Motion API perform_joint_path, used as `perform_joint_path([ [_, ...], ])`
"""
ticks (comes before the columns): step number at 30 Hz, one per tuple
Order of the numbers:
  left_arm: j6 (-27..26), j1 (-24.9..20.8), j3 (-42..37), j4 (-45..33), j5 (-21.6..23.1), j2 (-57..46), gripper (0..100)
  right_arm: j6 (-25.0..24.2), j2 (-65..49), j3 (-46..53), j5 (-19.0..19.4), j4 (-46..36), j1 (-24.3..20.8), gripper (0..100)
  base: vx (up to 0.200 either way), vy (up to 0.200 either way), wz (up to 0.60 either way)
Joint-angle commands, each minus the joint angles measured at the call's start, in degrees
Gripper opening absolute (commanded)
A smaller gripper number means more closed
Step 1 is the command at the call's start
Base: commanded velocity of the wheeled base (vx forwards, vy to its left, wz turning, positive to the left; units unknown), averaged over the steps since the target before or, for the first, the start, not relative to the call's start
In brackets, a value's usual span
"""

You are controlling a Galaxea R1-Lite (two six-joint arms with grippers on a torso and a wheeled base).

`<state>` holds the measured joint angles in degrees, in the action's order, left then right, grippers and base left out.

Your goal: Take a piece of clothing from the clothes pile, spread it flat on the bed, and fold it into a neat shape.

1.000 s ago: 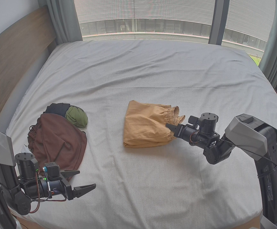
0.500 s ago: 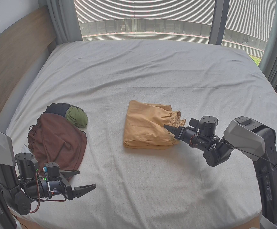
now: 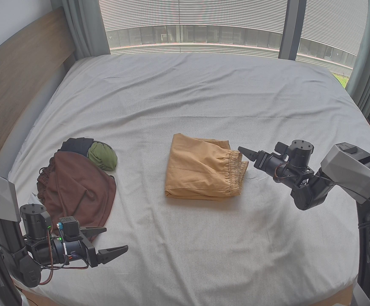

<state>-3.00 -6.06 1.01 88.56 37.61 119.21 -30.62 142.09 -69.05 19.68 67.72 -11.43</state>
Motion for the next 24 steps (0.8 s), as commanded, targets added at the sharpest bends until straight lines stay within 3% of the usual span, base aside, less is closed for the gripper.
perform_joint_path([
  [1,0.0,0.0,-0.3,0.0,0.0,0.1,100,-0.1,-6.7,2.4,0.0,0.0,-1.3,100,0.0,0.0,0.0],
  [12,0.0,0.3,-0.1,0.0,0.0,-0.1,100,0.0,-3.9,2.7,-0.2,-0.7,-9.8,100,0.0,0.0,0.0],
  [24,-0.1,0.3,0.0,0.0,0.0,0.0,100,0.9,3.1,2.0,-0.9,0.1,-8.0,100,0.0,0.0,0.0],
])
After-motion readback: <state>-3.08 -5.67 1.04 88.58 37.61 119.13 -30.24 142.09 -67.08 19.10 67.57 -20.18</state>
